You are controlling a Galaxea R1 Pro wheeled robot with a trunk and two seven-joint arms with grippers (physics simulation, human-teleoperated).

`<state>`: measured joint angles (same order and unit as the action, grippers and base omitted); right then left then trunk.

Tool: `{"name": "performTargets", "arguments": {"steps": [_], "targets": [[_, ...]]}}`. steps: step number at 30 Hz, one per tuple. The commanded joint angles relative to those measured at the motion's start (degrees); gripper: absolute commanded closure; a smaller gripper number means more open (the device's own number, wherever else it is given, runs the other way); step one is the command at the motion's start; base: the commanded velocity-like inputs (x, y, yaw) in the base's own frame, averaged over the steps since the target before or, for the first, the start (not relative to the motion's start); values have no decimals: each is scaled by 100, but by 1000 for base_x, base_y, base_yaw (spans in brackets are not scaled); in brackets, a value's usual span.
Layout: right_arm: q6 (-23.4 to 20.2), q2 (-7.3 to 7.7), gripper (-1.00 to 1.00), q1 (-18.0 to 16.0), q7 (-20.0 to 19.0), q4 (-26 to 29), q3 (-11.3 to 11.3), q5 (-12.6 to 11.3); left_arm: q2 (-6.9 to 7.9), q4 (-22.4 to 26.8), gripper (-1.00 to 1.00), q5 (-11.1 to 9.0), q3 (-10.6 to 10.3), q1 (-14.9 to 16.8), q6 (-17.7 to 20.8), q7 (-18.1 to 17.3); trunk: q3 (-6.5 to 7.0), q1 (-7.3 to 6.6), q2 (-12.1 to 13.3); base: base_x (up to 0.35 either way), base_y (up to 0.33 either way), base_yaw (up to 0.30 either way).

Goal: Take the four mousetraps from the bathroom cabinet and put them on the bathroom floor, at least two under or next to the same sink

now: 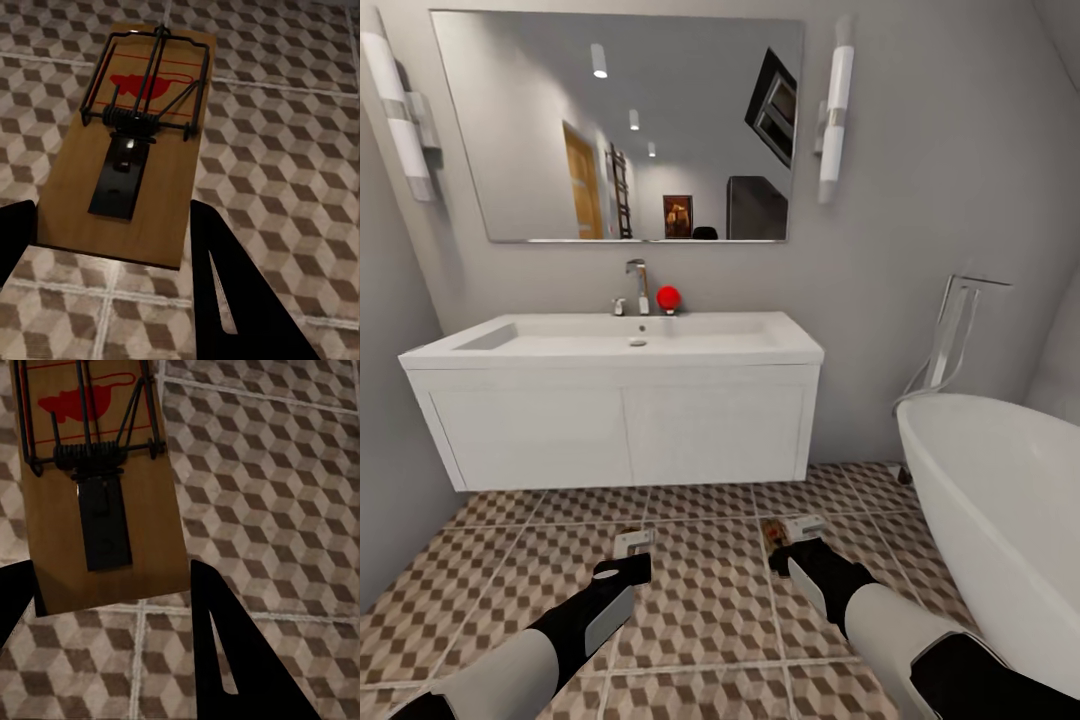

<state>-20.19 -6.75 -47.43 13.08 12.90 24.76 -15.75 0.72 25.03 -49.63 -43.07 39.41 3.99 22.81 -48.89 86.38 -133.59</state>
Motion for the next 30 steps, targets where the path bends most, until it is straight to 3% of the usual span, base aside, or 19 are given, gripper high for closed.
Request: {"name": "performTargets", "arguments": {"steps": [1,10,30], "targets": [[-24,1,100,-3,34,8,46,-77,8,16,100,0,-43,5,37,49,-6,2,-3,312,0,0],[-70,5,100,-3,33,2,48,-86,8,12,100,-10,-43,5,40,55,-6,2,-3,217,0,0],[-108,11,100,-3,14,0,55,-89,-15,40,100,-72,-59,5,41,57,-6,2,-3,9,0,0]]}}
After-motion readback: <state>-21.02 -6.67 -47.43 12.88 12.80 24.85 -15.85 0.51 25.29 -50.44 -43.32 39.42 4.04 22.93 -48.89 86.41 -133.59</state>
